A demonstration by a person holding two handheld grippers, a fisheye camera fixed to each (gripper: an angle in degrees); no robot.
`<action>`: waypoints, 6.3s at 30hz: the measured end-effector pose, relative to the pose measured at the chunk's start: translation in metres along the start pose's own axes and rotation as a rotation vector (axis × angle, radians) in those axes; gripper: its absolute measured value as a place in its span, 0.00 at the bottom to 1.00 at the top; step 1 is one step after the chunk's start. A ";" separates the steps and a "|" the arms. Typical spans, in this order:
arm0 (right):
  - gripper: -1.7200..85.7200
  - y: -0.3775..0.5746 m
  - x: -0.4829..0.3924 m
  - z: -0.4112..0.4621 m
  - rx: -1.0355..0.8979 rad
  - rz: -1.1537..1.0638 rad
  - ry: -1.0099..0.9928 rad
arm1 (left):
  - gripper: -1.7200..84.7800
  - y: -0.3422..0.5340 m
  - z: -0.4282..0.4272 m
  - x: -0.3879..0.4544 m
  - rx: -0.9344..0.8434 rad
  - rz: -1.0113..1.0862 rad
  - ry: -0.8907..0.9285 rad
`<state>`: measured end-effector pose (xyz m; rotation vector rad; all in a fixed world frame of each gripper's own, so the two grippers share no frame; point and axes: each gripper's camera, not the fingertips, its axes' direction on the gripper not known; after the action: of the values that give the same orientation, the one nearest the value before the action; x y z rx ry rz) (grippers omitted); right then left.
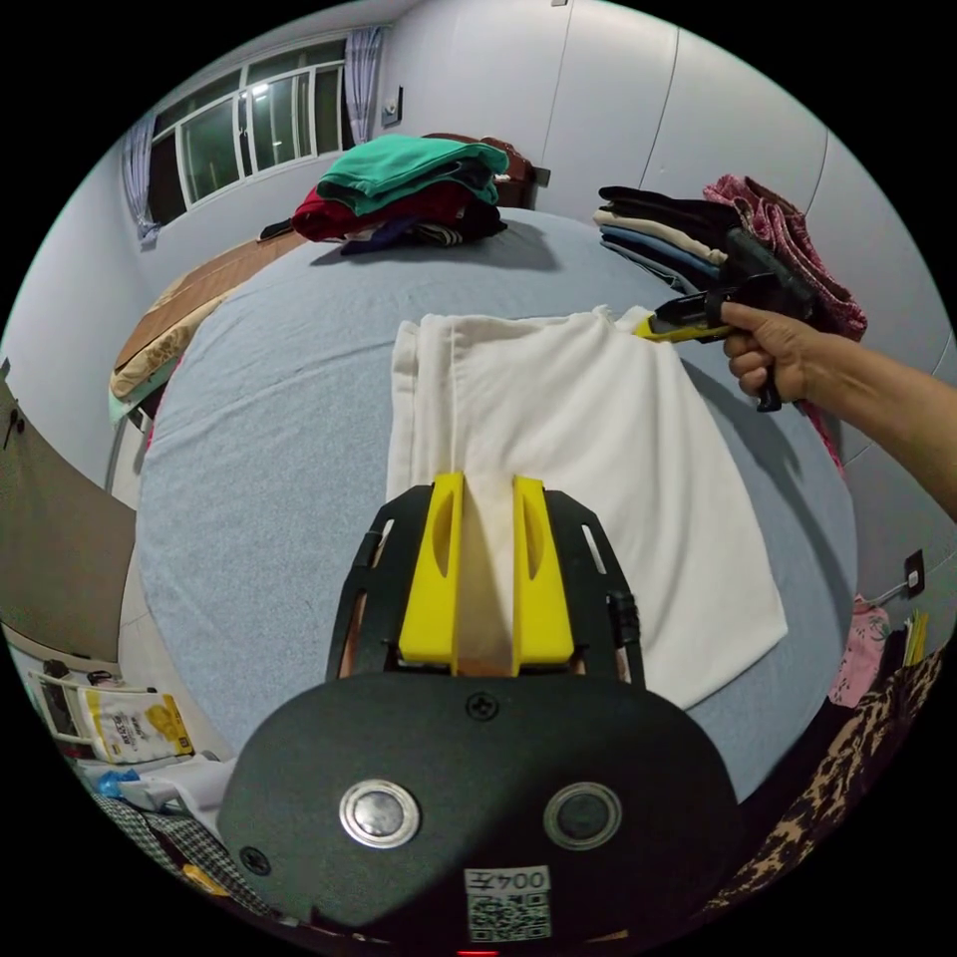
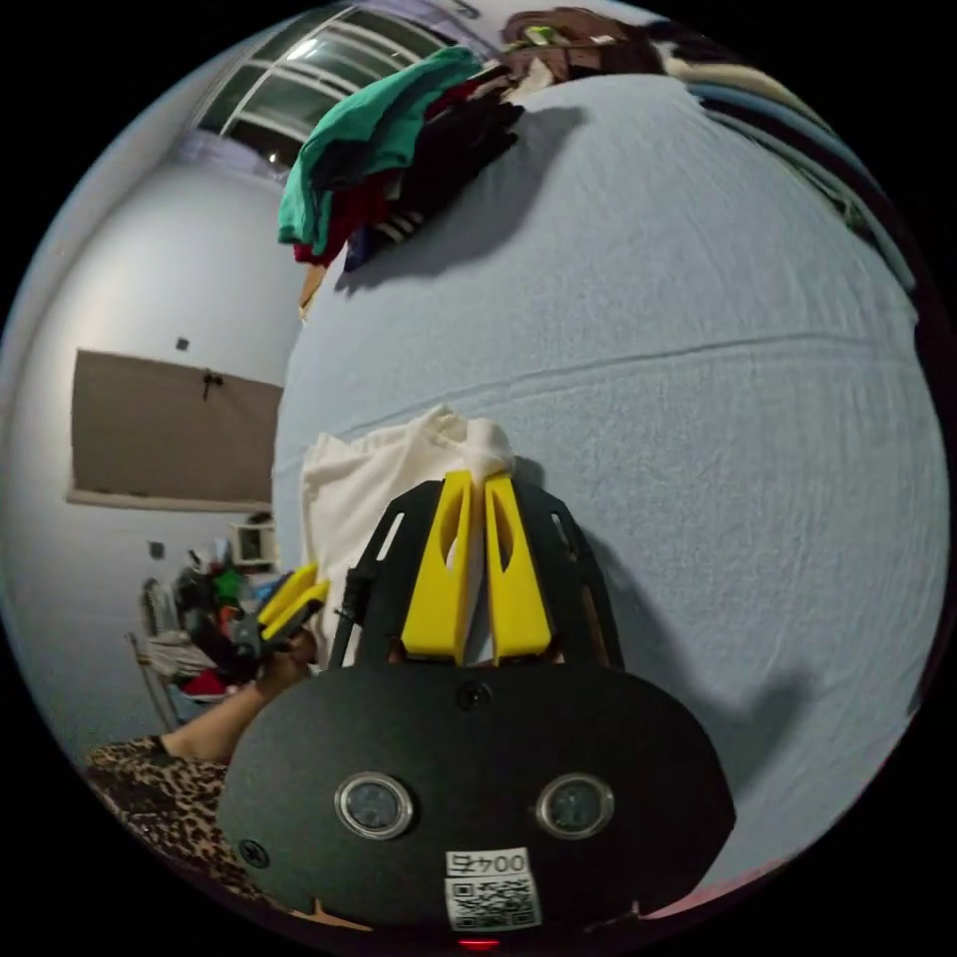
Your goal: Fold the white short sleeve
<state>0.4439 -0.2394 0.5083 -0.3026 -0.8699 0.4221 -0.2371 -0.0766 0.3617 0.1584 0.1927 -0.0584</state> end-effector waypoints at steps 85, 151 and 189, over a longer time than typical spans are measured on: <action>0.18 0.336 0.147 -0.079 -0.084 0.276 -0.697 | 0.08 0.210 -0.064 0.055 0.011 -0.939 0.861; 0.05 1.532 0.336 -0.707 0.387 0.400 0.421 | 0.08 0.577 -0.074 1.134 -0.686 0.332 0.965; 0.11 1.617 0.320 -0.690 0.605 0.615 0.655 | 0.08 0.605 -0.062 1.162 -0.774 0.406 0.891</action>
<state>0.7934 1.2709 -0.3808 -0.1202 0.0343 1.0571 0.9336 0.4807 0.1661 -0.5687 1.0456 0.4996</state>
